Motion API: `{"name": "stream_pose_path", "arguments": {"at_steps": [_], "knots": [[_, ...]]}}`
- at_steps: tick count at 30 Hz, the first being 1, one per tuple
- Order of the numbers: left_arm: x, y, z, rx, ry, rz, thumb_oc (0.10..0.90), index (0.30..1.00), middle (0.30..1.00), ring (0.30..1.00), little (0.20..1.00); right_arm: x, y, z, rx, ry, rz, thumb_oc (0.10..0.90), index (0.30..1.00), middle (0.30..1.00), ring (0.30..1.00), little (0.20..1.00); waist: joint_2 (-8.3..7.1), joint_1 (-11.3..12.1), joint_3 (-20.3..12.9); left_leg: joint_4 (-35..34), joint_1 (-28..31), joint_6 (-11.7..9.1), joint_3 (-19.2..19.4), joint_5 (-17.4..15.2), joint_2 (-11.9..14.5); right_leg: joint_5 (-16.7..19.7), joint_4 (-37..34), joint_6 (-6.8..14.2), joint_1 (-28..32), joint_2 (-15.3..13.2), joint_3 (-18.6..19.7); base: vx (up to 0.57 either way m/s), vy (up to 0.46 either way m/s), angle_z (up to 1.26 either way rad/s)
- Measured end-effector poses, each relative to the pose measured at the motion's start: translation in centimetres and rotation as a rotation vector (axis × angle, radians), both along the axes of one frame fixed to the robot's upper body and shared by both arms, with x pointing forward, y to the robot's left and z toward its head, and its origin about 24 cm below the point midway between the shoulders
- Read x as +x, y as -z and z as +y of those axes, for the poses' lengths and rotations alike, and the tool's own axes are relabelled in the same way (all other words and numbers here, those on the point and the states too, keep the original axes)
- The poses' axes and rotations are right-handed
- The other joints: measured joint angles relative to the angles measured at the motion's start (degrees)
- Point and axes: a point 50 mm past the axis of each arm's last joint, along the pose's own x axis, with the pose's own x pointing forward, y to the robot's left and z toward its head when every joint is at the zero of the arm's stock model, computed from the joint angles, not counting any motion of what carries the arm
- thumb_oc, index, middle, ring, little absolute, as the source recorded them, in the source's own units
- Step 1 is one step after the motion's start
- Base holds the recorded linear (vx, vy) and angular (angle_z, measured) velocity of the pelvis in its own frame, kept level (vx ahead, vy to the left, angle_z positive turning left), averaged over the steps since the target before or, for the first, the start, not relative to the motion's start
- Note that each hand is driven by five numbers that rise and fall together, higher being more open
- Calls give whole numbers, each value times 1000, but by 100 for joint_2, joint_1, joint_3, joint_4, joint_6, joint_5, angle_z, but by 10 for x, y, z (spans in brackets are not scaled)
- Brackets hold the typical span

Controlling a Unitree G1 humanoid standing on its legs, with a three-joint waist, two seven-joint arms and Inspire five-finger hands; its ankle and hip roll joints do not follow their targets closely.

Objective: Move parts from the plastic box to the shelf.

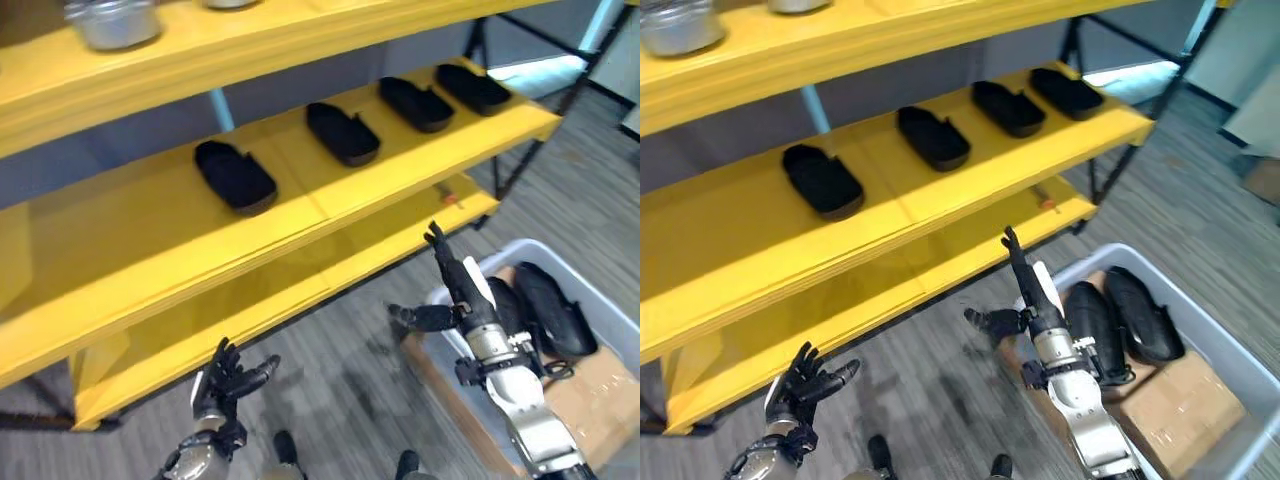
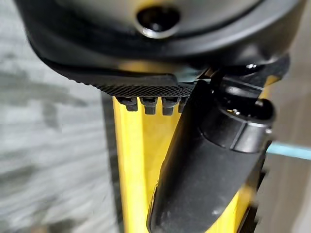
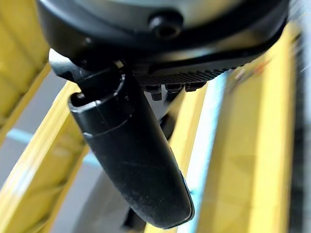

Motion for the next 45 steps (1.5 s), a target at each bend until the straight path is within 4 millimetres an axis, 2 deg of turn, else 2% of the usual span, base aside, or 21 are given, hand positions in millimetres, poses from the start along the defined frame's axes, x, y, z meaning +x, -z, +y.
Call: {"name": "stream_pose_path", "arguments": {"at_steps": [3, 7, 10, 12, 14, 15, 16, 17, 18, 22, 23, 24, 25, 26, 27, 28, 31, 33, 37, 41, 45], "knots": [[4, -2, -2, -6, 21, -19, 900, 1000, 1000, 1000, 1000, -5, 4, -10, -2, 46, 22, 900, 1000, 1000, 1000, 1000, 12, -130, -51, 1, 18, -29, 27, 22, 88, 107, -94, -55, -37, 90, 153, 7, -194, -29], [5, -1, -5, -2, 42, -15, 900, 1000, 1000, 1000, 1000, -26, 10, -24, 1, 99, 45, 900, 1000, 1000, 1000, 1000, 321, -445, -199, 2, 14, -72, 120, 50, 280, 74, -93, -96, -175, 268, 321, 6, -342, -21], [2, 1, -9, -7, 59, -4, 900, 1000, 1000, 1000, 1000, -36, 13, -39, -18, 172, 58, 900, 1000, 1000, 1000, 1000, 419, -520, -236, 36, 7, -79, 127, 76, 436, 71, -92, -159, -226, 441, 410, 23, -257, -17], [1, 2, -8, -5, 59, 3, 900, 1000, 1000, 1000, 1000, -41, 15, -46, -24, 208, 69, 900, 1000, 1000, 1000, 1000, 406, -547, -234, 298, -36, -81, 28, 125, 613, -44, 75, -335, -365, 551, 513, -8, -181, -40], [1, 2, -4, 3, 49, 6, 900, 1000, 1000, 1000, 1000, -42, 16, -45, -16, 211, 69, 900, 1000, 1000, 1000, 1000, 167, -408, -190, 984, -280, -66, -729, 316, 663, -161, 469, -529, -619, 527, 890, -57, -94, -86], [4, 1, -4, 7, 53, -1, 900, 1000, 1000, 1000, 1000, -41, 15, -45, -21, 210, 65, 900, 1000, 1000, 1000, 1000, -42, -252, -154, 1568, -566, 139, -1397, 471, 580, -104, 534, -670, -740, 450, 1205, 51, -78, -107], [2, 2, -6, -1, 53, 2, 900, 1000, 1000, 1000, 1000, -39, 11, -46, -31, 206, 53, 900, 1000, 1000, 1000, 1000, -240, -240, -76, 1667, -773, 20, -1782, 106, 397, 25, 411, -684, -666, 349, 1330, 46, -81, -75], [4, 0, -11, -14, 63, -10, 900, 1000, 1000, 1000, 1000, -38, 7, -49, -38, 219, 34, 900, 1000, 1000, 1000, 1000, -266, -304, -61, 1617, -956, -99, -2152, -267, 112, 52, 323, -654, -689, 254, 1358, 52, -10, -61], [8, -2, -19, -44, 74, -36, 900, 1000, 1000, 1000, 1000, -34, 1, -53, -39, 244, 0, 900, 1000, 1000, 1000, 1000, -229, -184, 25, 1154, -931, -56, -2677, -466, -384, 106, 288, -682, -756, 214, 1604, 88, 45, -58], [12, 6, -28, -61, 111, -11, 900, 1000, 1000, 1000, 1000, -21, -8, -47, -27, 224, -53, 900, 1000, 1000, 1000, 1000, -56, -99, 260, 844, -1117, 205, -2785, -644, -834, 63, 436, -643, -862, 326, 1911, 67, 76, -79], [11, 8, -29, -63, 106, 3, 900, 1000, 1000, 1000, 1000, -20, -9, -45, -30, 212, -56, 900, 1000, 1000, 1000, 1000, -60, -158, 296, 864, -1165, 241, -2895, -780, -870, 57, 390, -635, -869, 349, 1991, 87, 133, -120], [12, 8, -29, -63, 106, 1, 900, 1000, 1000, 1000, 1000, -15, -14, -42, -39, 190, -77, 900, 1000, 1000, 1000, 1000, 82, -135, 316, 890, -1073, 279, -3294, -1184, -1018, 33, 378, -590, -1020, 410, 2347, 154, 231, -132], [14, 7, -28, -60, 107, -5, 900, 1000, 1000, 1000, 1000, -12, -18, -41, -44, 177, -94, 900, 1000, 1000, 1000, 1000, 126, -136, 354, 862, -1048, 224, -3427, -1189, -1117, 47, 258, -513, -1037, 402, 2534, 150, 269, -144], [18, 5, -27, -56, 105, -15, 900, 1000, 1000, 1000, 1000, -12, -18, -40, -40, 173, -99, 900, 1000, 1000, 1000, 1000, 81, -134, 410, 849, -1023, 264, -3381, -1142, -1209, 39, 157, -440, -1014, 365, 2699, 135, 305, -105], [18, 4, -24, -49, 96, -17, 900, 1000, 1000, 1000, 1000, -15, -15, -38, -25, 174, -88, 900, 1000, 1000, 1000, 1000, -20, -194, 479, 697, -878, 393, -2969, -880, -1260, 122, 42, -313, -934, 200, 2872, 56, 248, -73], [18, 4, -24, -47, 102, -19, 900, 1000, 1000, 1000, 1000, -20, -12, -37, -18, 176, -73, 900, 1000, 1000, 1000, 1000, -34, -266, 483, 565, -749, 331, -2660, -527, -1256, 196, 13, -190, -888, 106, 2962, 44, 251, -67], [22, -3, -19, -22, 113, -45, 900, 1000, 1000, 1000, 1000, -24, -5, -35, 9, 183, -49, 900, 1000, 1000, 1000, 1000, -67, -333, 504, 213, -533, 478, -2260, -478, -1390, 187, 38, -103, -950, 25, 2965, 12, 247, -58], [25, -7, -15, 1, 122, -59, 900, 1000, 1000, 1000, 1000, -23, -7, -33, 14, 179, -59, 900, 1000, 1000, 1000, 1000, -105, -361, 526, 118, -530, 566, -2038, -427, -1444, 449, 26, 154, -1069, -13, 3023, -7, 152, -59], [33, -15, -7, 37, 109, -89, 900, 1000, 1000, 1000, 1000, -7, -25, -26, -16, 136, -139, 900, 1000, 1000, 1000, 1000, -137, -386, 566, 71, -529, 518, -1606, -506, -1414, 558, -86, 146, -1234, 49, 3052, 8, 187, -54], [40, -28, -1, 83, 140, -133, 900, 1000, 1000, 1000, 1000, 16, -71, -39, -270, 101, -291, 900, 1000, 1000, 1000, 1000, -190, -417, 760, 1, -913, 472, -1417, -429, -1362, 609, -89, 145, -1754, 95, 3257, -46, 114, -25], [37, -26, -1, 79, 133, -128, 900, 1000, 1000, 1000, 1000, 23, -76, -29, -266, 81, -323, 900, 1000, 1000, 1000, 1000, -264, -301, 960, 3, -980, 428, -1180, -434, -1252, 736, -86, 75, -1968, 264, 3472, 8, 83, -34]]}}
